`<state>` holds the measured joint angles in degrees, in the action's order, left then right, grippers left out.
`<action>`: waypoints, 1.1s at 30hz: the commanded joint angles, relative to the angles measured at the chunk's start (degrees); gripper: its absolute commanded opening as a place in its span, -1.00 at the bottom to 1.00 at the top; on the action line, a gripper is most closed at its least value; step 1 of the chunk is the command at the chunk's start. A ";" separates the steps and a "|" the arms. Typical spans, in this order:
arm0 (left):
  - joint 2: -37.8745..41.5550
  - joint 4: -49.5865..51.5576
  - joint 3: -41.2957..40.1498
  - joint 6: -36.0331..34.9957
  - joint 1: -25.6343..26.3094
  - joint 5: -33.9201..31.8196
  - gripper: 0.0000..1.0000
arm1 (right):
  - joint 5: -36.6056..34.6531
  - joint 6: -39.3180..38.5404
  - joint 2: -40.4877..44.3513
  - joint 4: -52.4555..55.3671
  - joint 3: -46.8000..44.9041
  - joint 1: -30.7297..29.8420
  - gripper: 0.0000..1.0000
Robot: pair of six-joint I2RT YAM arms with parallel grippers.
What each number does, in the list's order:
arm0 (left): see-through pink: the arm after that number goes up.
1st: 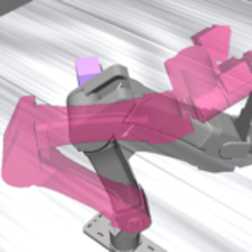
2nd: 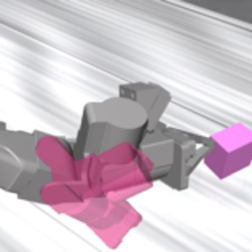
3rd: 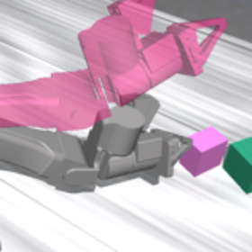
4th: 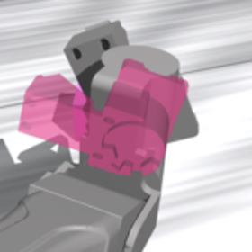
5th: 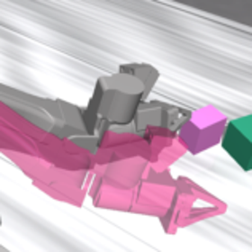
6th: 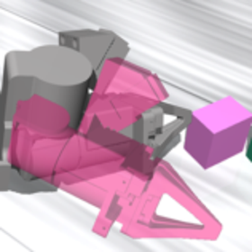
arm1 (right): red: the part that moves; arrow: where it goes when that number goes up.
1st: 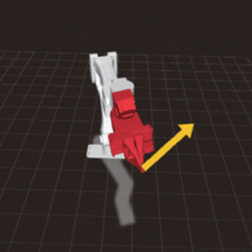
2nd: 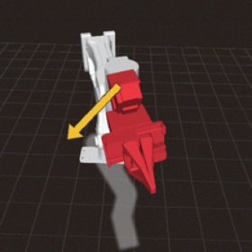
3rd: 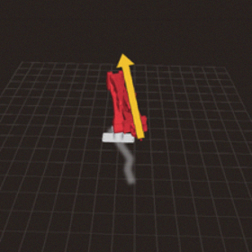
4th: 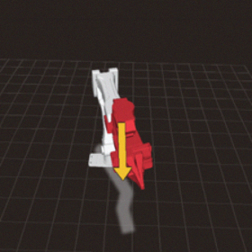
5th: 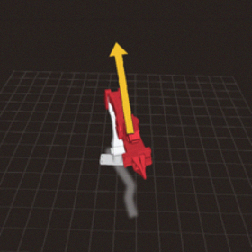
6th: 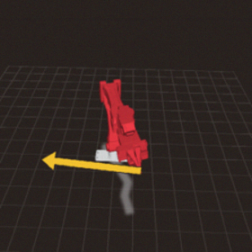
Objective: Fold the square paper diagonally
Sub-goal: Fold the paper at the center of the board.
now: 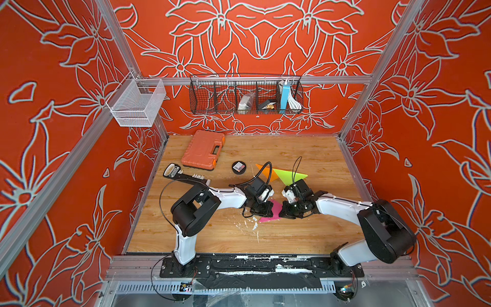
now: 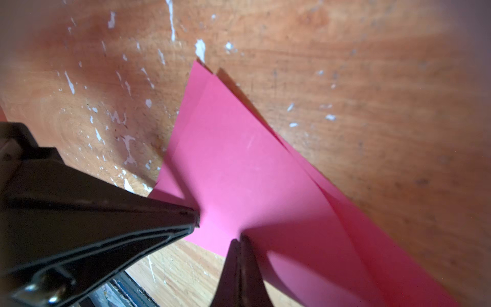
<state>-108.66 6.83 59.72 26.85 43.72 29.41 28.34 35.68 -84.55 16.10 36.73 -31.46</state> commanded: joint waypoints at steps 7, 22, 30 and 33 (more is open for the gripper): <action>-0.97 3.48 0.74 -2.28 -0.66 -2.07 -1.00 | -0.66 -4.59 -2.48 5.30 4.45 -2.29 -1.00; 6.17 -3.53 -2.72 -1.95 -0.22 3.37 -1.00 | -4.45 -4.48 -5.63 8.70 6.49 -3.52 -1.00; 4.41 -0.02 -2.51 1.78 0.13 0.57 -1.00 | -5.73 -3.25 -4.18 8.92 5.54 -3.67 -1.00; 3.86 1.07 -2.58 2.43 0.29 -0.58 -1.00 | -5.94 -3.34 -4.12 9.30 5.74 -3.61 -1.00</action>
<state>-103.72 5.45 56.77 28.14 43.59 30.37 25.43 32.05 -89.17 22.37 43.31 -34.81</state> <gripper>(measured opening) 0.047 0.042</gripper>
